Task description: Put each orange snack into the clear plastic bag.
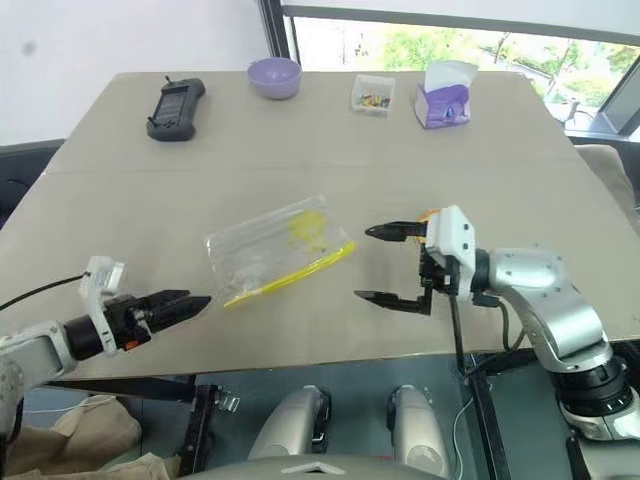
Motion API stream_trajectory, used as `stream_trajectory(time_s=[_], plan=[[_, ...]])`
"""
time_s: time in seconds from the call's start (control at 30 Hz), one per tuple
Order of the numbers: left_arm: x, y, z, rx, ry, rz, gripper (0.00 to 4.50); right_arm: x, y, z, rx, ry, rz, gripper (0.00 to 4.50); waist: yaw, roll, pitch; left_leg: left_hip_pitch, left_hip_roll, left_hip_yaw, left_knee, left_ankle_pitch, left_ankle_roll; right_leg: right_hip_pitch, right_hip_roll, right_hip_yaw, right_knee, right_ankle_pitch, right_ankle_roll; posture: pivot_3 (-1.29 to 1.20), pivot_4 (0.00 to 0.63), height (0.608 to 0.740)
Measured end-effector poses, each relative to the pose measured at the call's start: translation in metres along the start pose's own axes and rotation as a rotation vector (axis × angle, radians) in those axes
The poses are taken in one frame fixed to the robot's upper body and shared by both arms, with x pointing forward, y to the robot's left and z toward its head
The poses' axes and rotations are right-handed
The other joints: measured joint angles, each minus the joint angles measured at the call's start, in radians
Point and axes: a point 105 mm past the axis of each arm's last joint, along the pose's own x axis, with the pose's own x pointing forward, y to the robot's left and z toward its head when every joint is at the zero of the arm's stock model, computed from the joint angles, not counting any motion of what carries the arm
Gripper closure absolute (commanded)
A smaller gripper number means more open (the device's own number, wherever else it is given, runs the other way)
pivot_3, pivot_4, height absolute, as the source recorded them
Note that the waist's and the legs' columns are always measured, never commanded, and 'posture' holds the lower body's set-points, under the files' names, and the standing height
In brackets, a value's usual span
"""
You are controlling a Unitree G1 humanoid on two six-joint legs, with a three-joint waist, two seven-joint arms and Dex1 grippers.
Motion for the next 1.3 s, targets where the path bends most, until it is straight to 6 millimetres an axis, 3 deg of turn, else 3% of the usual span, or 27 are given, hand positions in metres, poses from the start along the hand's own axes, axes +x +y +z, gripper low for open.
stream_trajectory(time_s=[0.2, 0.3, 0.6, 0.7, 0.87, 0.93, 0.97, 1.13, 1.3], plan=[[0.014, 0.0, 0.012, -0.143, -0.007, 0.025, 0.07, 0.008, 0.008, -0.006, -0.033, 0.001, 0.024, 0.0, 0.004, 0.002, -0.001, 0.005, -0.001, 0.001, 0.0, 0.0, 0.0, 0.005, 0.0, 0.0, 0.0, 0.001, -0.002, 0.0, 0.15, 0.74], [0.023, -0.003, 0.014, -0.161, 0.018, 0.037, 0.07, 0.009, 0.005, -0.01, -0.038, 0.001, 0.008, 0.0, 0.009, 0.002, -0.001, 0.015, -0.002, 0.002, -0.002, 0.0, -0.001, 0.015, -0.001, 0.0, -0.001, -0.003, -0.003, 0.0, 0.15, 0.74], [0.06, -0.014, 0.026, -0.174, 0.055, 0.078, 0.07, 0.008, 0.007, -0.015, -0.051, 0.002, -0.026, 0.0, 0.014, 0.008, -0.007, 0.016, -0.004, 0.002, -0.001, 0.0, -0.001, 0.017, -0.002, 0.0, -0.001, -0.003, -0.004, 0.0, 0.15, 0.74], [0.069, -0.014, 0.025, -0.179, 0.062, 0.11, 0.8, 0.008, 0.008, -0.016, -0.057, 0.001, -0.031, 0.0, 0.016, 0.014, -0.015, 0.017, -0.004, 0.002, -0.001, 0.0, -0.001, 0.018, -0.002, 0.0, -0.001, -0.003, -0.003, 0.0, 0.15, 0.74], [0.08, -0.011, 0.021, -0.251, 0.056, 0.131, 3.02, 0.004, 0.007, -0.027, -0.038, 0.017, -0.065, 0.0, 0.016, 0.016, -0.02, 0.017, -0.005, 0.002, -0.001, 0.0, -0.001, 0.018, -0.002, 0.0, -0.001, -0.003, -0.002, 0.0, 0.15, 0.74], [0.083, -0.009, 0.021, -0.297, 0.047, 0.121, 4.18, 0.004, 0.005, -0.031, -0.045, 0.024, -0.088, 0.0, 0.016, 0.016, -0.02, 0.017, -0.005, 0.002, -0.001, 0.0, -0.001, 0.018, -0.003, 0.0, -0.001, -0.003, -0.002, 0.0, 0.15, 0.74], [0.085, -0.009, 0.019, -0.315, 0.049, 0.115, 4.45, 0.004, 0.003, -0.032, -0.049, 0.026, -0.099, 0.0, 0.016, 0.015, -0.02, 0.017, -0.005, 0.002, -0.001, 0.0, -0.001, 0.018, -0.003, 0.0, -0.001, -0.004, -0.002, 0.0, 0.15, 0.74], [0.089, -0.012, 0.019, -0.387, 0.05, 0.077, 4.45, 0.007, -0.006, -0.05, -0.099, 0.085, -0.182, 0.0, 0.01, 0.013, -0.02, 0.016, -0.007, 0.0, -0.001, 0.0, -0.001, 0.017, -0.003, 0.0, -0.001, -0.004, -0.002, 0.0, 0.15, 0.74], [0.094, -0.022, 0.018, -0.424, 0.071, 0.016, 4.45, 0.025, -0.012, -0.06, -0.145, 0.104, -0.214, 0.0, 0.007, 0.009, -0.017, 0.016, -0.005, -0.002, -0.002, 0.0, -0.001, 0.016, -0.002, 0.0, -0.001, -0.002, -0.004, 0.0, 0.15, 0.74]])
